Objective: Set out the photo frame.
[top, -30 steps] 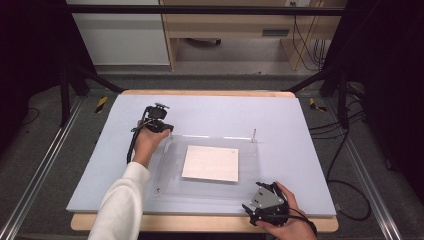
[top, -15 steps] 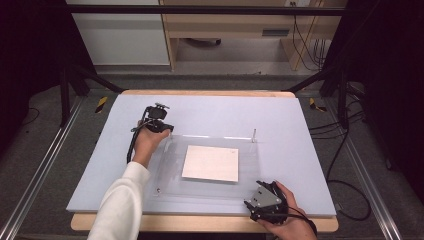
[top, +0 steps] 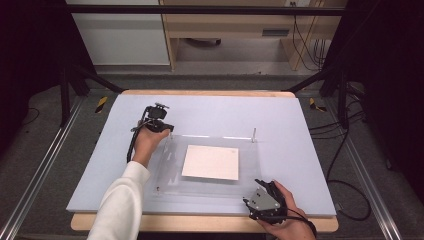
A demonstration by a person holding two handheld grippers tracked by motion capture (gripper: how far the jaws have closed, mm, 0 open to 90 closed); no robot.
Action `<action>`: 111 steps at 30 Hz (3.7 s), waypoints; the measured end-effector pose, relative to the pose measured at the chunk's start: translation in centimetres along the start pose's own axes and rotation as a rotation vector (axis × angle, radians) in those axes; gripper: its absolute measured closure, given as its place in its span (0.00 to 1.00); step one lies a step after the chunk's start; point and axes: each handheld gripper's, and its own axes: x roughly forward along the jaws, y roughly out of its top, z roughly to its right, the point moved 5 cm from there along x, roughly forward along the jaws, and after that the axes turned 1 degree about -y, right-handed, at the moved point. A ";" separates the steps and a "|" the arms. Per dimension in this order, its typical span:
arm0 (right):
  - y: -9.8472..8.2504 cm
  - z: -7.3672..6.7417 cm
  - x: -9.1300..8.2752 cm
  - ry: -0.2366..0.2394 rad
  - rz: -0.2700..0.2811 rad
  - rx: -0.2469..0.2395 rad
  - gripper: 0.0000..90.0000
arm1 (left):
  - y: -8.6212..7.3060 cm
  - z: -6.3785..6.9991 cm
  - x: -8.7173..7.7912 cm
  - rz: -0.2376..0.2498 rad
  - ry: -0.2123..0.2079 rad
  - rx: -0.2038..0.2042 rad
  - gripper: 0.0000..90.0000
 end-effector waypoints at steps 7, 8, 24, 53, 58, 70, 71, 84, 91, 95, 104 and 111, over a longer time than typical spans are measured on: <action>0.6 0.1 0.1 -0.026 0.023 -0.024 0.40 | 0.1 -0.1 0.0 -0.009 -0.004 0.001 0.94; 0.7 0.1 0.1 -0.027 0.022 -0.032 0.40 | 0.1 -0.1 0.1 -0.007 -0.004 -0.002 0.94; 2.2 0.0 0.1 -0.019 0.057 -0.083 0.66 | 0.3 -0.3 0.2 -0.017 -0.018 0.007 0.94; 5.2 1.9 -1.1 -0.045 0.074 -0.087 0.74 | -0.2 2.1 -7.8 0.230 0.008 0.158 0.55; 6.0 2.9 -1.4 -0.026 0.070 -0.061 0.74 | -0.9 4.6 -11.8 0.269 -0.024 0.260 0.51; 7.7 5.1 -1.7 0.017 0.057 -0.014 0.75 | -3.3 9.0 -18.5 0.350 -0.078 0.429 0.44; 7.8 5.2 -1.7 0.021 0.057 -0.013 0.74 | -3.4 9.3 -18.8 0.362 -0.083 0.436 0.44; 8.4 6.3 -1.8 0.052 0.050 0.013 0.74 | -7.4 12.5 -19.5 0.338 -0.130 0.606 0.51; 8.8 6.8 -1.8 0.071 0.041 0.025 0.74 | -8.9 12.7 -17.1 0.301 -0.094 0.665 0.58; 8.9 7.0 -1.8 0.075 0.041 0.027 0.74 | -9.2 12.5 -16.0 0.289 -0.075 0.698 0.59; 9.1 7.3 -1.6 0.079 0.035 0.034 0.74 | -9.1 12.2 -14.3 0.277 0.001 0.741 0.64; 9.2 7.4 -1.6 0.083 0.035 0.036 0.74 | -8.6 11.9 -13.4 0.272 0.065 0.738 0.73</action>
